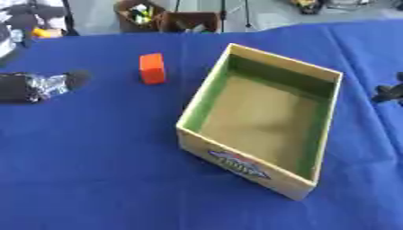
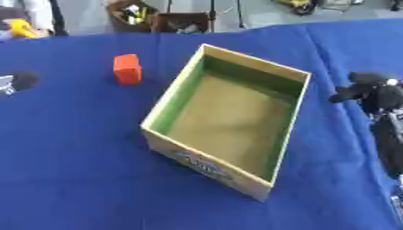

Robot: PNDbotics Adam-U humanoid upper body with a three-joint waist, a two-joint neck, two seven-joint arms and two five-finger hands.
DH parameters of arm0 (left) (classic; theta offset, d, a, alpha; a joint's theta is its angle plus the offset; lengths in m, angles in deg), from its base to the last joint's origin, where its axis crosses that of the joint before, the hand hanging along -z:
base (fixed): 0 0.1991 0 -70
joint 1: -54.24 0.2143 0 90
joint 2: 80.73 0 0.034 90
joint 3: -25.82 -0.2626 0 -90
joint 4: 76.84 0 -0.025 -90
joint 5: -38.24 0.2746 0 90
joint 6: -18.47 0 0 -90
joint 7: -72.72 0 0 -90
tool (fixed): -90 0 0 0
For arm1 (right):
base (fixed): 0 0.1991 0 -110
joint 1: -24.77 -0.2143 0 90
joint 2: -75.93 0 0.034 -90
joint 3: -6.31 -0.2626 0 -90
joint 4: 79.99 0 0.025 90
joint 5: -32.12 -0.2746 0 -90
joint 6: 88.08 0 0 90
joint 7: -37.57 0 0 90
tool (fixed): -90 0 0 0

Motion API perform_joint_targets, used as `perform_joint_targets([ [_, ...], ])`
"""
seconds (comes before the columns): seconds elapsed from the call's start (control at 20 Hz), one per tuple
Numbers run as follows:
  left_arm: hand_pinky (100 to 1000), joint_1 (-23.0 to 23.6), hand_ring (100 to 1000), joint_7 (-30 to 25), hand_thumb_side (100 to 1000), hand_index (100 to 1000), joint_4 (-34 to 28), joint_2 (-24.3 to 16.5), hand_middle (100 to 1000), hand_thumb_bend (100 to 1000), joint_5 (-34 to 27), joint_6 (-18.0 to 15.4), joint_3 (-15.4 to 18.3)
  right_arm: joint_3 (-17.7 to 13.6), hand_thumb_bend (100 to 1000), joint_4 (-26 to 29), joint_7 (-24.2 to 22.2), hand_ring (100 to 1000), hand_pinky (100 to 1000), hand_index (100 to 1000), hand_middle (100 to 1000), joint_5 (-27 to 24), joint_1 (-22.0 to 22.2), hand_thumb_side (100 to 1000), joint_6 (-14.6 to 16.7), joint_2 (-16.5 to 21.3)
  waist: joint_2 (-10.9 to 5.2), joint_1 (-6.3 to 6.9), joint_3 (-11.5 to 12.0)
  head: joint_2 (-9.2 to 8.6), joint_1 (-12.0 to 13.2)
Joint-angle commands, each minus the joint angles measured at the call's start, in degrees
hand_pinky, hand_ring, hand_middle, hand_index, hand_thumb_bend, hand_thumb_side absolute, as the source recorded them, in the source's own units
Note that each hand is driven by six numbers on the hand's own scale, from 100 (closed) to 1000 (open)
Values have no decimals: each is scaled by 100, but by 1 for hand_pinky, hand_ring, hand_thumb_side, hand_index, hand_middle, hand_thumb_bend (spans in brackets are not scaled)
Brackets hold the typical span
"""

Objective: Pick up objects on the table and place them in the box.

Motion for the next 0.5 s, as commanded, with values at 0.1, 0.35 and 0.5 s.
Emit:
perform_joint_targets([
  [0.1,590,-56,808,-166,1000,981,-8,-148,860,535,30,-46,74,-28,100,117,-13,620,838,771,543,-38,-20,826,-11,94,-139,-19,-4,-12,-1],
  [0.35,590,-68,806,-249,1000,979,-7,-134,860,515,53,-2,90,-26,100,117,-23,620,838,772,543,-38,-24,827,-11,93,-132,-16,-10,-19,-6],
  [0.5,597,-120,810,-298,1000,986,10,-143,865,523,49,-16,66,-22,100,117,-34,620,839,771,542,-34,-22,829,-21,92,-126,-5,-16,-18,-1],
])
